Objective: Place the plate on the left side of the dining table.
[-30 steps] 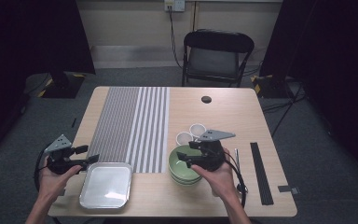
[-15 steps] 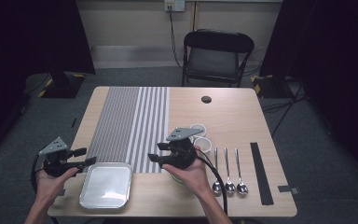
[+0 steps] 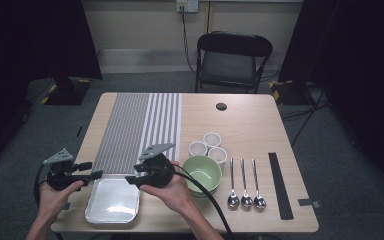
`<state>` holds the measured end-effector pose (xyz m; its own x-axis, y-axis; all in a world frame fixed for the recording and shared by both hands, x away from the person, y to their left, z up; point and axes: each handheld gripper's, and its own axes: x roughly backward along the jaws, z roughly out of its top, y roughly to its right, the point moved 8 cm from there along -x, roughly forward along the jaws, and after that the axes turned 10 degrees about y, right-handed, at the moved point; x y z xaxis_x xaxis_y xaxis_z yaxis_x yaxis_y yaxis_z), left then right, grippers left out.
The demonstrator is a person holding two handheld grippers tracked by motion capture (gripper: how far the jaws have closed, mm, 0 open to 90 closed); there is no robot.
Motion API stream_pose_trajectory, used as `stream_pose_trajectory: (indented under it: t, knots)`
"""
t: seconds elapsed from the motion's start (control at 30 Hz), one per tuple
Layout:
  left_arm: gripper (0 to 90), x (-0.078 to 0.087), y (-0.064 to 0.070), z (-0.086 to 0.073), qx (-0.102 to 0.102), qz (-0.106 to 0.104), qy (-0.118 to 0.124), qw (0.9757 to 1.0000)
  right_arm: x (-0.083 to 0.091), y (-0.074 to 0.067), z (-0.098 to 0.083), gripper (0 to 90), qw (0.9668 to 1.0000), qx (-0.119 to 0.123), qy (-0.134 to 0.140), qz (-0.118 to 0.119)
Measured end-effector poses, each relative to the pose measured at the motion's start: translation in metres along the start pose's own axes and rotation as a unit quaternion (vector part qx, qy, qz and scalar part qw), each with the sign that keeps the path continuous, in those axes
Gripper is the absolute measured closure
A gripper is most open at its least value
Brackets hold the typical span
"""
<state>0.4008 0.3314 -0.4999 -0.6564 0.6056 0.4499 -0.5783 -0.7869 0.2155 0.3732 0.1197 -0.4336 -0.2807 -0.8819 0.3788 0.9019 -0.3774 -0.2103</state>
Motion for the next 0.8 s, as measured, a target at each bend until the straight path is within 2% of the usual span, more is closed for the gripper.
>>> stream_pose_trajectory:
  t: [0.07, 0.2, 0.27, 0.33, 0.4, 0.5, 0.6, 0.63, 0.7, 0.77, 0.8]
  knots:
    - [33.4, -0.001, 0.0, -0.003, 0.0, -0.005, -0.003, 1.0, -0.012, -0.001, -0.004, 56.0, 0.9998, 0.006, -0.017, 0.002]
    - [37.3, -0.003, 0.0, -0.007, -0.01, -0.004, -0.009, 0.9999, -0.029, -0.001, -0.011, 60.1, 0.9995, 0.007, -0.03, 0.005]
    - [42.5, -0.002, 0.001, -0.007, -0.001, -0.008, -0.003, 1.0, -0.039, 0.001, -0.017, 61.7, 0.9993, 0.002, -0.037, 0.005]
    - [53.1, -0.002, -0.001, -0.008, 0.005, -0.008, -0.002, 1.0, -0.044, 0.003, -0.021, 62.4, 0.9992, -0.001, -0.04, 0.003]
    - [56.4, -0.002, -0.003, -0.009, 0.001, -0.001, -0.004, 1.0, -0.049, 0.007, -0.024, 62.7, 0.9993, -0.004, -0.038, 0.007]
    - [61.3, -0.005, -0.003, -0.012, -0.007, -0.005, -0.01, 0.9999, -0.055, 0.014, -0.028, 65.9, 0.9993, -0.015, -0.035, 0.003]
    - [66.5, -0.007, -0.004, -0.015, -0.01, -0.006, -0.015, 0.9998, -0.061, 0.023, -0.035, 69.6, 0.9989, -0.007, -0.045, -0.014]
    - [68.4, -0.007, -0.005, -0.016, -0.01, -0.006, -0.015, 0.9998, -0.062, 0.026, -0.038, 71.3, 0.9987, -0.014, -0.045, -0.017]
    - [71.8, -0.007, -0.004, -0.016, -0.001, -0.021, -0.012, 0.9997, -0.062, 0.032, -0.043, 72.5, 0.9984, -0.017, -0.045, -0.03]
    - [76.5, -0.007, -0.007, -0.018, -0.003, -0.01, -0.015, 0.9998, -0.061, 0.037, -0.047, 74.7, 0.998, -0.019, -0.045, -0.041]
    - [77.9, -0.007, -0.007, -0.019, -0.003, -0.013, -0.015, 0.9998, -0.061, 0.04, -0.05, 76.8, 0.9975, -0.02, -0.047, -0.049]
